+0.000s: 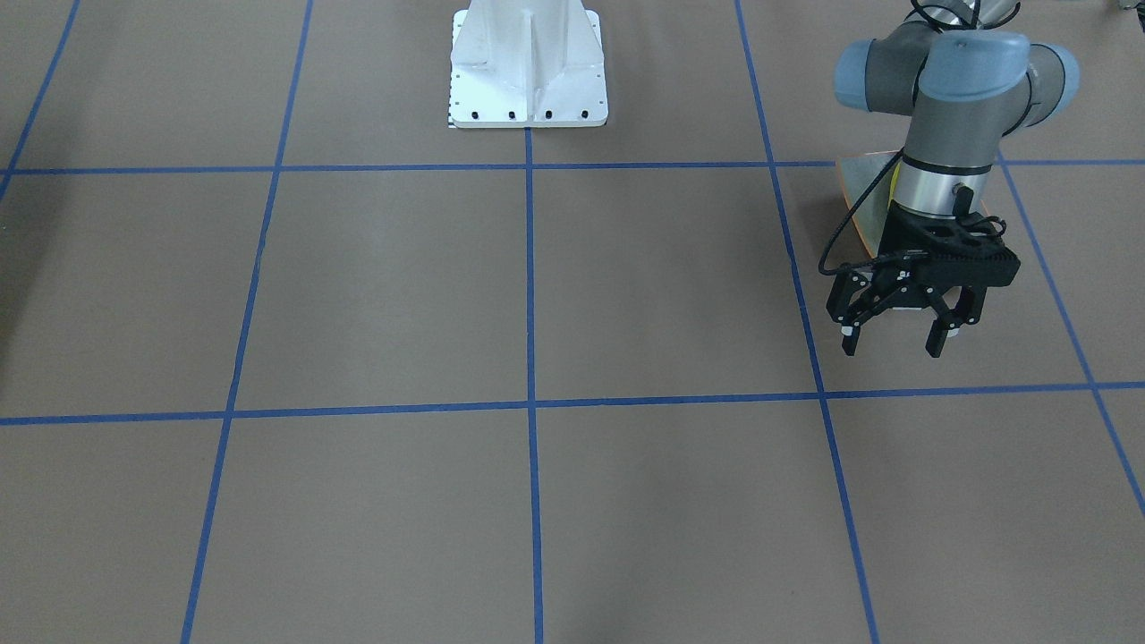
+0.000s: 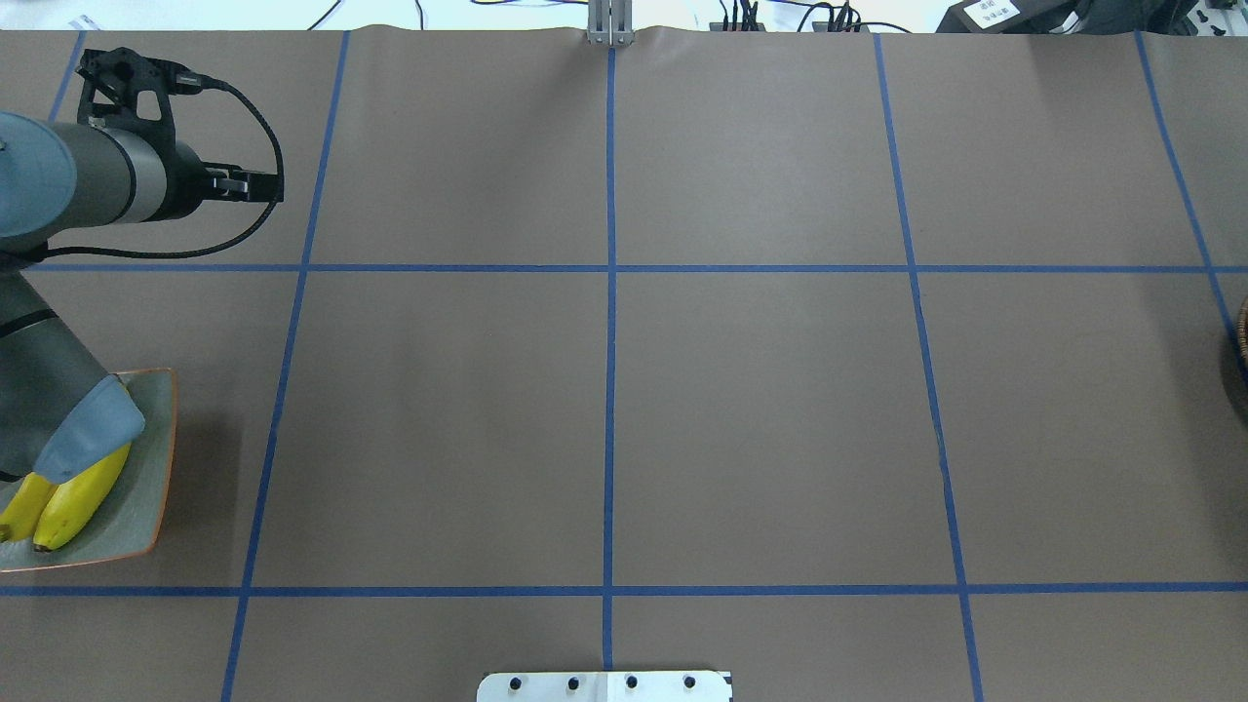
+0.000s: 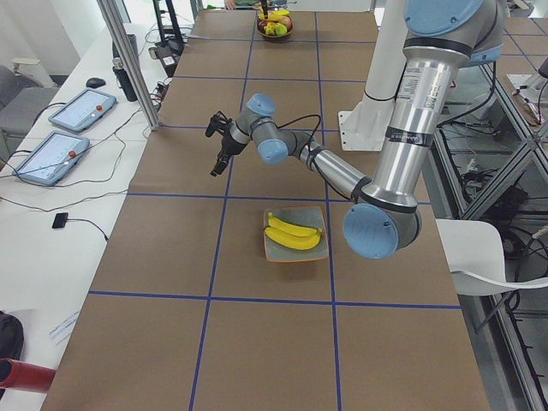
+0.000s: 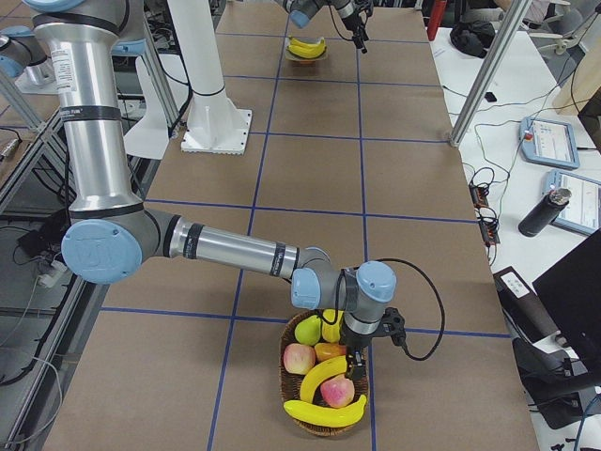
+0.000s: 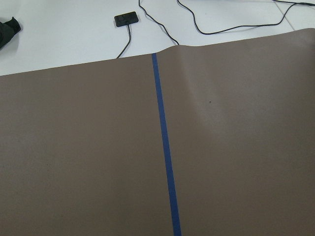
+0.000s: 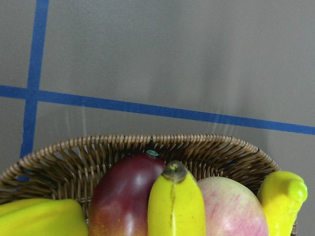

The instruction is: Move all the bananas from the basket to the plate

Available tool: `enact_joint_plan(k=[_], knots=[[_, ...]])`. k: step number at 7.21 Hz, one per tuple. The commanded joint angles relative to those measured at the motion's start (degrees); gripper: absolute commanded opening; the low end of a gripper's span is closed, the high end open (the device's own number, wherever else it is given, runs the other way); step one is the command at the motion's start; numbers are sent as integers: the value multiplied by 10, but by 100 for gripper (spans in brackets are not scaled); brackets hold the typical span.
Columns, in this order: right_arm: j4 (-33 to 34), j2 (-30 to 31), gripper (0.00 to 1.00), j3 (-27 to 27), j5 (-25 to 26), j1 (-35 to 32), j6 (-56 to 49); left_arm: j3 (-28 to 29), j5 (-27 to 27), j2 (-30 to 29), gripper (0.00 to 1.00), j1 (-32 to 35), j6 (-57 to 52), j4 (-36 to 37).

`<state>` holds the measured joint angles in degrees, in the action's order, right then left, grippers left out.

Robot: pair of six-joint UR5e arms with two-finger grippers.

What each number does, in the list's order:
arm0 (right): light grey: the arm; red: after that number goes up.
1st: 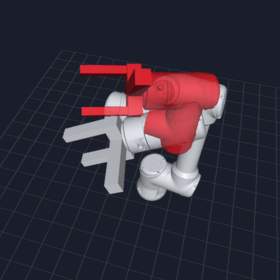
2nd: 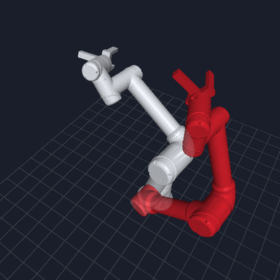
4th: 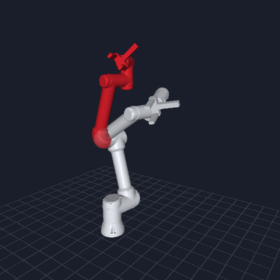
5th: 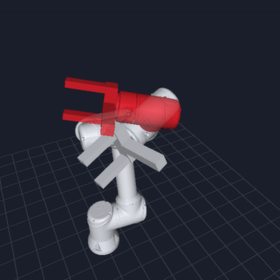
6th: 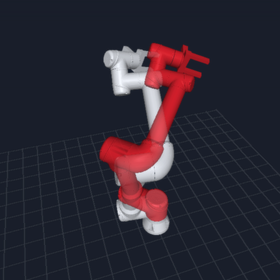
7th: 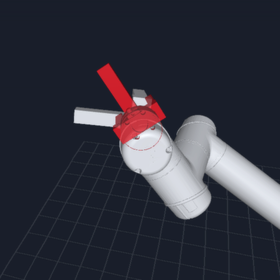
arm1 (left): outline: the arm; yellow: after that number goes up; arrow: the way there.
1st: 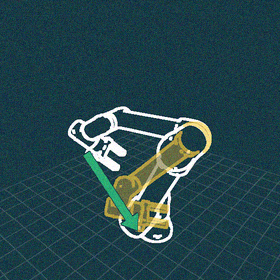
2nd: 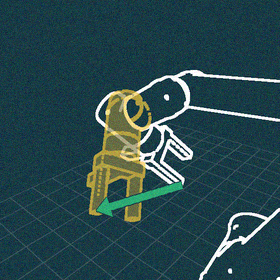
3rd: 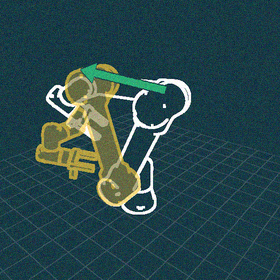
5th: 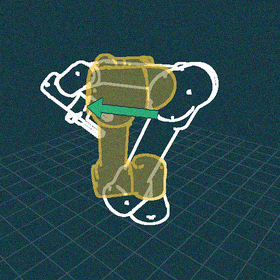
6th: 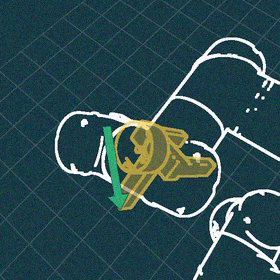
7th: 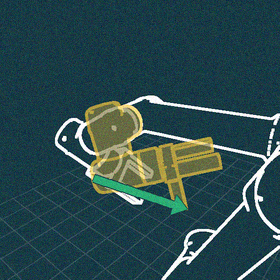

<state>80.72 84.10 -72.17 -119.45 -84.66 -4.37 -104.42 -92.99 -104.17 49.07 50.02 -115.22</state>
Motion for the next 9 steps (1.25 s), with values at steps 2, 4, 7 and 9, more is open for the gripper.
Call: enact_joint_plan(k=[2,4,7,9], knots=[[0,-3,77,3,14,12,0,0,0,-7,99,1,0,0],[-2,-6,77,10,25,17,-1,0,0,-8,99,0,1,0],[-2,-5,76,13,25,17,-11,0,0,-8,99,1,2,0],[-2,-5,73,17,25,17,-11,0,0,-8,99,0,1,0]])
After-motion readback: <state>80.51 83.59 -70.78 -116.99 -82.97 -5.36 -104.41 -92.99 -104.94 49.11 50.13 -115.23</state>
